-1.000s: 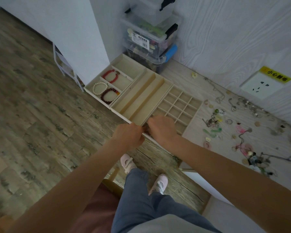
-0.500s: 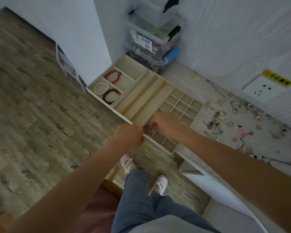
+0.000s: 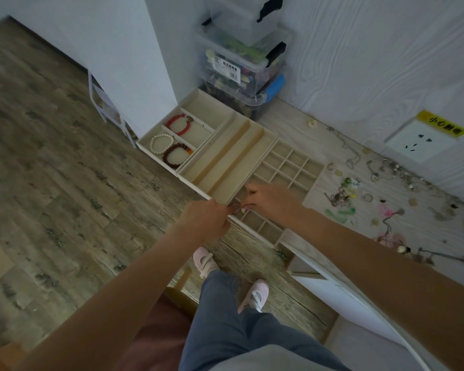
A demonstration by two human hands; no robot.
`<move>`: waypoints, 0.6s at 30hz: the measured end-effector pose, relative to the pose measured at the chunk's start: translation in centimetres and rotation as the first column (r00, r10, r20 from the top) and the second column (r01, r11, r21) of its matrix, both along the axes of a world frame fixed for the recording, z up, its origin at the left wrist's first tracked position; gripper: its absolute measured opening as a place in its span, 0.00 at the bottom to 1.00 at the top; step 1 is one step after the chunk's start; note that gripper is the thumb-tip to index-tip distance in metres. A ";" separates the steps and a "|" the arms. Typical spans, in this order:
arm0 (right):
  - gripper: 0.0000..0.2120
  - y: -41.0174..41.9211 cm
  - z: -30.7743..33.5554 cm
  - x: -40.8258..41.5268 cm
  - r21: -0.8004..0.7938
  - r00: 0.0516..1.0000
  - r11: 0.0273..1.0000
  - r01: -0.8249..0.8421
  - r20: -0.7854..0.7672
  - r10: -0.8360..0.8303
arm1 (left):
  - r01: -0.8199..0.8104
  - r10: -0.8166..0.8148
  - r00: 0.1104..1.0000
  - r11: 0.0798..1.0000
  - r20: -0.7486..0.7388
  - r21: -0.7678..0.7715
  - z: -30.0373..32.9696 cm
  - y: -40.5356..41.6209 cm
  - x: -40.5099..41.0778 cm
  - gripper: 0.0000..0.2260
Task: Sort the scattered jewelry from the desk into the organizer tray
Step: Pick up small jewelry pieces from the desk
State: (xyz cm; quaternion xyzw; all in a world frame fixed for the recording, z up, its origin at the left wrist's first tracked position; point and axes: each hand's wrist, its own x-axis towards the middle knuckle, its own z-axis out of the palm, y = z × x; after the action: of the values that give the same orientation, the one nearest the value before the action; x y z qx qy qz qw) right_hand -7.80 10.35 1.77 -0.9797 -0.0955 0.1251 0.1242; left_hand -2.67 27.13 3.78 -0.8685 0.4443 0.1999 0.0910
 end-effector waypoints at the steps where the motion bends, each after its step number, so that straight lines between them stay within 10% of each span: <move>1: 0.11 0.1 0.1 -0.1 -0.017 1.000 1.000 -0.025 0.010 0.025 | 0.002 -0.002 1.000 1.000 0.000 -0.002 0.0 0.0 -0.1 0.23; 18: 0.14 1.2 1.8 0.9 -0.225 0.971 0.945 -0.238 -0.027 0.238 | 0.000 -0.001 1.000 1.000 0.025 0.031 0.1 0.0 -0.3 0.20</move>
State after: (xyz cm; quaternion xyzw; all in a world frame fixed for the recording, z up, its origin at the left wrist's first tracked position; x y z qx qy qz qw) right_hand -6.92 11.52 3.57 -0.9688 -0.1982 0.1488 -0.0042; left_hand -2.96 27.09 3.88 -0.8693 0.4402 0.1959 0.1100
